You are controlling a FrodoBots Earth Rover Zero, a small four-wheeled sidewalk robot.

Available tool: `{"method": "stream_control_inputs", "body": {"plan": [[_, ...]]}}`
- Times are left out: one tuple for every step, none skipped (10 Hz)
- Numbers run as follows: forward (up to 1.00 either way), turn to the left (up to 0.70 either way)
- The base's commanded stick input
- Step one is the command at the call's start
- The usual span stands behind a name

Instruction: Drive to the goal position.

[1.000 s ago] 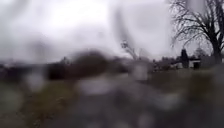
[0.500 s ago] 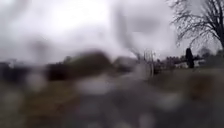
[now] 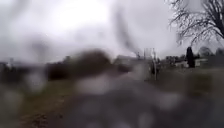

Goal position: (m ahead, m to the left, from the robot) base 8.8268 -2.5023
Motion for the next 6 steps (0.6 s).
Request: {"method": "stream_control_inputs", "body": {"plan": [[0.85, 0.0], [0.85, 0.0], [0.85, 0.0], [0.85, 0.0], [0.85, 0.0], [0.85, 0.0]]}}
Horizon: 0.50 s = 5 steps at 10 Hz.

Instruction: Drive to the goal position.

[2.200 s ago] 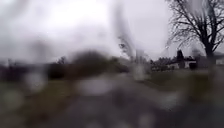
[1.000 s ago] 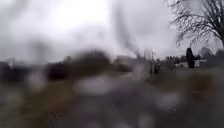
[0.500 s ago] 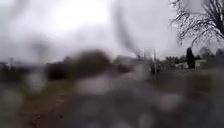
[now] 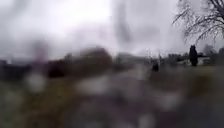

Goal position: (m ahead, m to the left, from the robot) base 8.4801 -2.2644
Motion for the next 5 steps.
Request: {"method": "stream_control_inputs", "body": {"plan": [[0.85, 0.0], [0.85, 0.0], [0.85, 0.0], [0.85, 0.0], [0.85, 0.0]]}}
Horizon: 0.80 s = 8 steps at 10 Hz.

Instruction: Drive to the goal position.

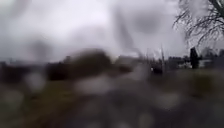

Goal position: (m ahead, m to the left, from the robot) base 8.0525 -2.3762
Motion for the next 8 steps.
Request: {"method": "stream_control_inputs", "body": {"plan": [[0.85, 0.0], [0.85, 0.0], [0.85, 0.0], [0.85, 0.0], [0.85, 0.0], [0.85, 0.0], [0.85, 0.0], [0.85, 0.0]]}}
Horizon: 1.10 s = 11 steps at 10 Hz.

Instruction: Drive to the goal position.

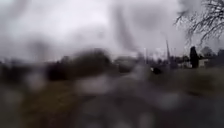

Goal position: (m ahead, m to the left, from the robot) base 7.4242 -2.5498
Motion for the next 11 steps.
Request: {"method": "stream_control_inputs", "body": {"plan": [[0.85, 0.0], [0.85, -0.01], [0.85, -0.02], [0.85, -0.02], [0.85, -0.01], [0.85, -0.01], [0.85, 0.0], [0.85, 0.0], [0.85, 0.0], [0.85, 0.0], [0.85, 0.0]]}}
